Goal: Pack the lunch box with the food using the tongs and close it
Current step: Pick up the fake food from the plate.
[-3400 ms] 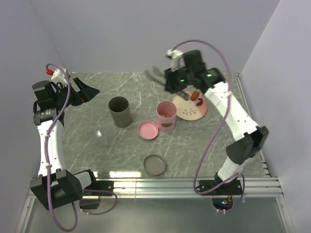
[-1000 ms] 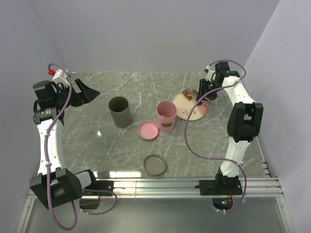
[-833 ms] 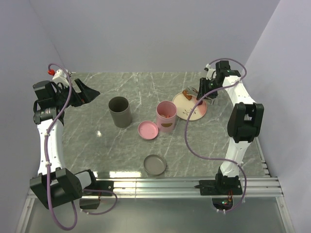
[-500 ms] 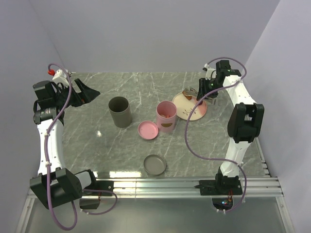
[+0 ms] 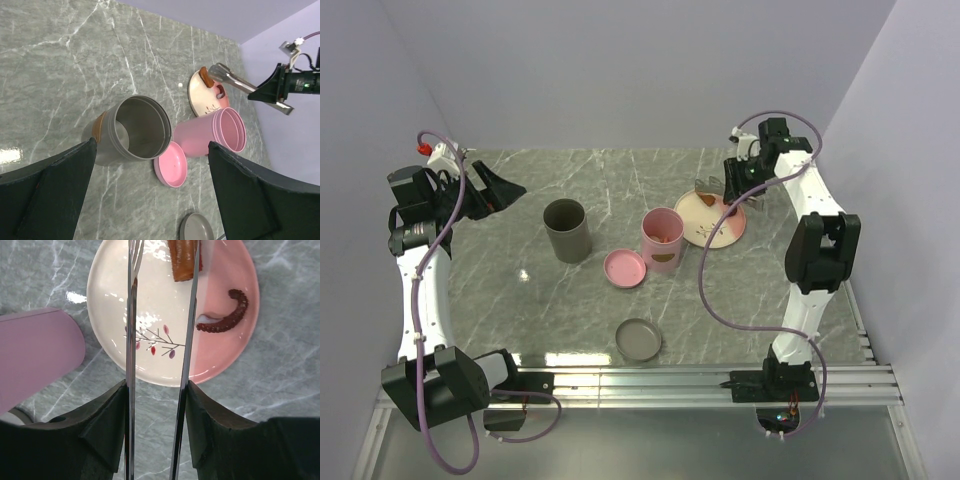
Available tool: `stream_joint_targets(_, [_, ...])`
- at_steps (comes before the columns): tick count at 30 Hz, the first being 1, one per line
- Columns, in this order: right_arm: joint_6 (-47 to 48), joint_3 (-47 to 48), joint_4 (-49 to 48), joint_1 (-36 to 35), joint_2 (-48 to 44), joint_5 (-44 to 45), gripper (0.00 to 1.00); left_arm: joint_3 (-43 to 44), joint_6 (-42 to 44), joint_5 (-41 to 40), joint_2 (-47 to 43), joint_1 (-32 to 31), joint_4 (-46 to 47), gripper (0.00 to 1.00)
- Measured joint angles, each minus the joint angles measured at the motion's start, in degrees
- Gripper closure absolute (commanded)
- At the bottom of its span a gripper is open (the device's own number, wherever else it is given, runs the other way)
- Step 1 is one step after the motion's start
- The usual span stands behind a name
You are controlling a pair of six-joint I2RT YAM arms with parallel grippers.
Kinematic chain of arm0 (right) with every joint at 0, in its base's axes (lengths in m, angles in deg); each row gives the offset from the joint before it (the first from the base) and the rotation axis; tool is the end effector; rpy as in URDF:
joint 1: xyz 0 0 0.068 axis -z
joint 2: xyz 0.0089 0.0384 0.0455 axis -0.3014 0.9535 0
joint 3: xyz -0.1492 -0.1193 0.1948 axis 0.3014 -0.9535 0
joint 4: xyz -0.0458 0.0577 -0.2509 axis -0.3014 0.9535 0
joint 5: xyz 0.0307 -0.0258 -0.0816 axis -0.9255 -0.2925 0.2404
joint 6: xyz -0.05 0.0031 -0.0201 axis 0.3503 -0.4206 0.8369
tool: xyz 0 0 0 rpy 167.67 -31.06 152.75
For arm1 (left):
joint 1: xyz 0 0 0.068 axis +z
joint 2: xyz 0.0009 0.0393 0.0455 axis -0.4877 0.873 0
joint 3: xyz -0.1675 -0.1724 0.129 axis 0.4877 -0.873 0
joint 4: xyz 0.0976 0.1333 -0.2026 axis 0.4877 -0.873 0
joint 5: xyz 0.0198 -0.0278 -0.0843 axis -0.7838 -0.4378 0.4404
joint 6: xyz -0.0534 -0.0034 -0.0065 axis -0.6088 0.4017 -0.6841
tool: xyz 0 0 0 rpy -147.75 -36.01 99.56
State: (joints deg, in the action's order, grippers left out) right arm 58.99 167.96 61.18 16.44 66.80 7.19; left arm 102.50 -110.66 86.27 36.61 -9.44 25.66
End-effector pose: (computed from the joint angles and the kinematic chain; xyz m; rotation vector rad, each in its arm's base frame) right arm 0.4267 0.0224 0.2809 -0.4785 2.5671 0.4621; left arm 0.2422 0.0597 0.3676 -0.1839 1.9396 -0.8147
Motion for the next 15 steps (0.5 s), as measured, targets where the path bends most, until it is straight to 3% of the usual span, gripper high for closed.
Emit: stream_joint_targets(15, [2.4,-0.5,-0.8,-2.2,1.2,5.2,0.47,0.0,-0.9,0.8,0.0,0.0,0.4,0.01])
